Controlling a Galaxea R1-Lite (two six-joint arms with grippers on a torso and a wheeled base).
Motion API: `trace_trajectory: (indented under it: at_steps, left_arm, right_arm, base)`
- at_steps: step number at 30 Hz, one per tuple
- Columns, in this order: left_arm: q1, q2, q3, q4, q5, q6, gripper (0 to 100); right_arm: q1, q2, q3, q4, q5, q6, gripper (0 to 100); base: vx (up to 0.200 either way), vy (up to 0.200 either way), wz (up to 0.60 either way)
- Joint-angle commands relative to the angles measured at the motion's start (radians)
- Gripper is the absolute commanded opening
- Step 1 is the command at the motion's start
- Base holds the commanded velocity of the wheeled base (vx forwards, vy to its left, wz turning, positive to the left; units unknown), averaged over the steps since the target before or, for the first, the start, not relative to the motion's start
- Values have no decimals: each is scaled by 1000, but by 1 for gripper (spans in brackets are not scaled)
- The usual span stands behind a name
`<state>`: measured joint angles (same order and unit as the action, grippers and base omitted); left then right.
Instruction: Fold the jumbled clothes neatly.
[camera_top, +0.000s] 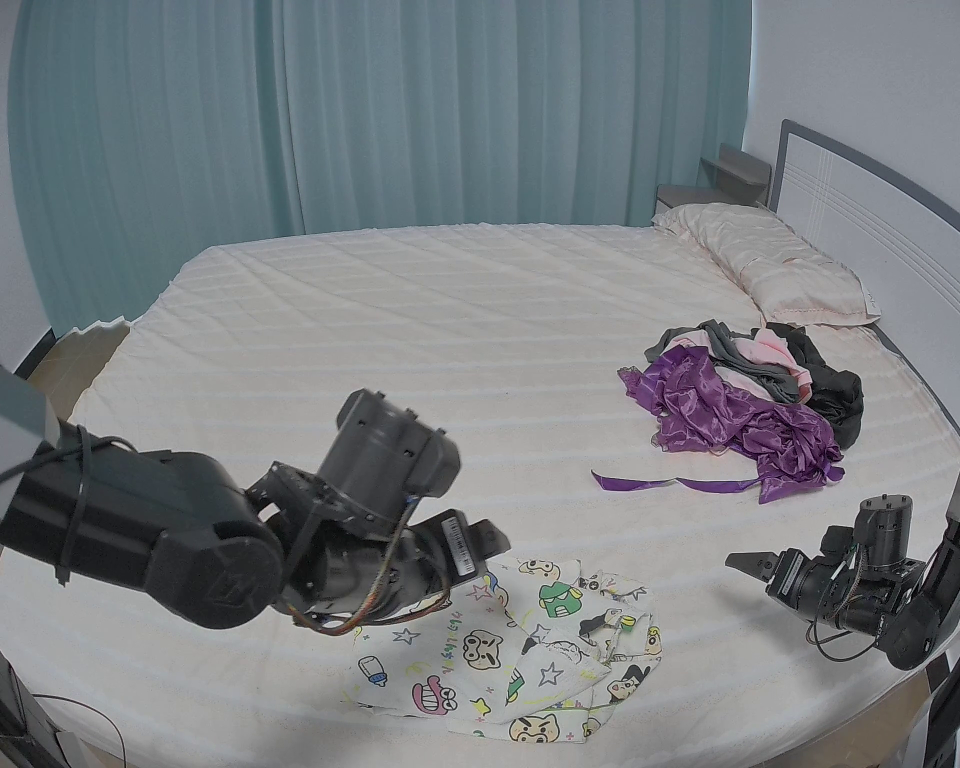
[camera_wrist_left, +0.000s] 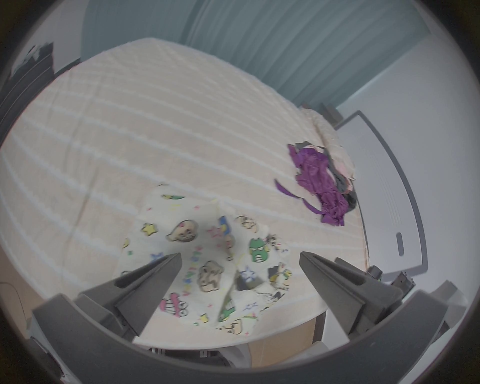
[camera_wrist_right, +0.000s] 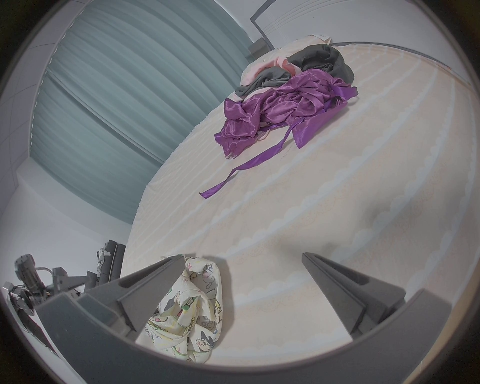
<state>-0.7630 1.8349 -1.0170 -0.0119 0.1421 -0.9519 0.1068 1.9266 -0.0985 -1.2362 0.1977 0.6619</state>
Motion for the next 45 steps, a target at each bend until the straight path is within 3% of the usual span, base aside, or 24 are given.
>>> trace_trajectory:
  at_steps: [1, 8, 15, 25, 29, 39, 45]
  left_arm:
    - [102, -108, 221, -88, -58, -68, 100]
    - [116, -120, 403, -263, -70, -123, 100]
    - [159, -106, 459, -270, -150, -131, 100]
    - [223, -62, 449, -269, -194, -165, 100]
    - [251, -65, 459, -272, -268, -168, 100]
    - [304, -60, 451, -272, -306, -165, 100]
    - [327, -51, 449, -273, -309, -162, 100]
  right_arm:
    - [25, 2, 8, -2, 0, 1, 100]
    - [40, 2, 13, -2, 0, 2, 100]
    - [42, 2, 14, -2, 0, 2, 100]
    - [57, 9, 14, -2, 2, 5, 100]
    - [60, 9, 14, -2, 2, 7, 100]
    - [105, -8, 6, -5, 0, 22, 100]
    - [185, -47, -26, -45, -3, 179, 100]
  base:
    - [0, 0, 0]
    - [-171, 0, 0]
    - [-86, 0, 0]
    - [0, 0, 0]
    - [0, 0, 0]
    - [0, 200, 0]
    - [0, 167, 0]
